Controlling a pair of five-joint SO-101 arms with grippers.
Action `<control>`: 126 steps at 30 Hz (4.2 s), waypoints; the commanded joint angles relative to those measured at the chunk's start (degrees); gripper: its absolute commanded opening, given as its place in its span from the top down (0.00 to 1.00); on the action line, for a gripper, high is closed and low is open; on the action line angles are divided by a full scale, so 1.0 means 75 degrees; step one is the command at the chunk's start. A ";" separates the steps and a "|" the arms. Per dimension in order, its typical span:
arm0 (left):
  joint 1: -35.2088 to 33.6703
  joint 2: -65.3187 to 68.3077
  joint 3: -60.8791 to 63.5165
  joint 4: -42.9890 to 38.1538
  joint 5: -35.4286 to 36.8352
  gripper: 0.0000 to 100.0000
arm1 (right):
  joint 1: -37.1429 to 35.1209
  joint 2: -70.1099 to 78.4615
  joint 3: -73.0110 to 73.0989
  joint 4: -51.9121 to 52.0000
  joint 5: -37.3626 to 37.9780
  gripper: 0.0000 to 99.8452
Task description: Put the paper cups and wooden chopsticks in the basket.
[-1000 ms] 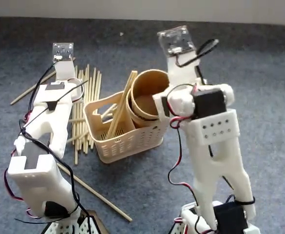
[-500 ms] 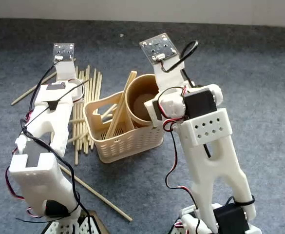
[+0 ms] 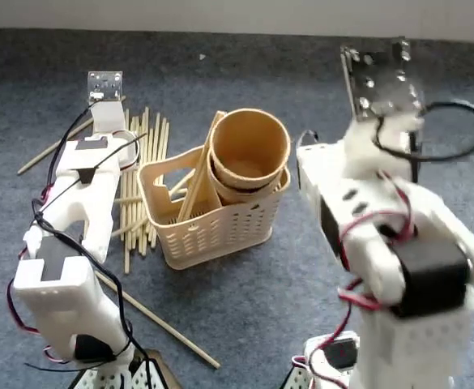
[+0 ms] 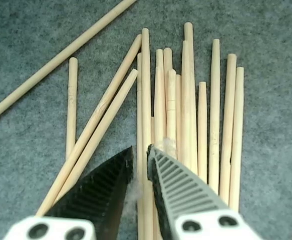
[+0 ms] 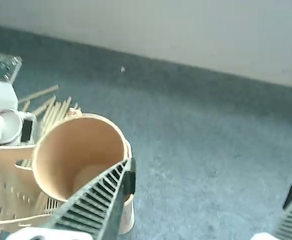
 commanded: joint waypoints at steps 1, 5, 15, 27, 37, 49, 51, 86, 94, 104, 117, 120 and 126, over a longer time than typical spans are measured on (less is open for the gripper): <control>0.0006 -0.0064 -0.0299 -0.0094 -0.0070 0.91 | 0.0076 -0.1448 -0.0147 -0.0358 -0.0059 0.56; -0.0053 -0.0064 -0.0287 -0.0082 -0.0059 0.91 | 0.0299 -0.2198 0.0967 -0.0522 0.0012 0.56; -0.0217 -0.1131 -0.1799 0.3458 0.0469 0.91 | 0.3827 -0.3018 0.8574 -0.4378 0.0445 0.67; 0.0862 -0.1834 -0.2069 0.5415 0.0047 0.91 | 0.5644 -0.6148 1.2173 -0.5538 0.0481 0.95; 0.1178 -0.1799 -0.1916 0.6142 0.0047 0.91 | 0.5714 -0.8363 1.4353 -0.5820 0.0492 0.94; 0.2350 -0.1799 -0.0815 0.5286 0.0094 0.91 | 0.5714 -0.8340 1.5830 -0.5878 0.0481 0.94; 0.2057 -0.1799 -0.0885 0.5169 0.0094 0.91 | 0.5703 -0.8328 1.5830 -0.5867 0.0481 0.94; 0.2491 -0.4765 -0.4929 0.9541 -0.1618 0.80 | 0.5656 -0.8352 1.5807 -0.2690 0.0469 0.94; 0.2632 -0.5327 -0.2526 0.9506 -0.1582 0.80 | 0.5656 -0.8352 1.5807 -0.2690 0.0469 0.94; 0.1717 -0.5374 -0.2186 0.9190 -0.1641 0.80 | 0.5656 -0.8352 1.5807 -0.2690 0.0469 0.94; 0.1717 -0.5327 -0.4073 0.9295 -0.1946 0.80 | 0.5656 -0.8352 1.5807 -0.2690 0.0469 0.94; 0.1717 -0.5327 -0.3136 0.9284 -0.1969 0.80 | 0.5656 -0.8352 1.5807 -0.2690 0.0469 0.94; 0.1717 -0.5316 -0.1623 0.9061 -0.2415 0.80 | 0.5656 -0.8352 1.5807 -0.2690 0.0469 0.94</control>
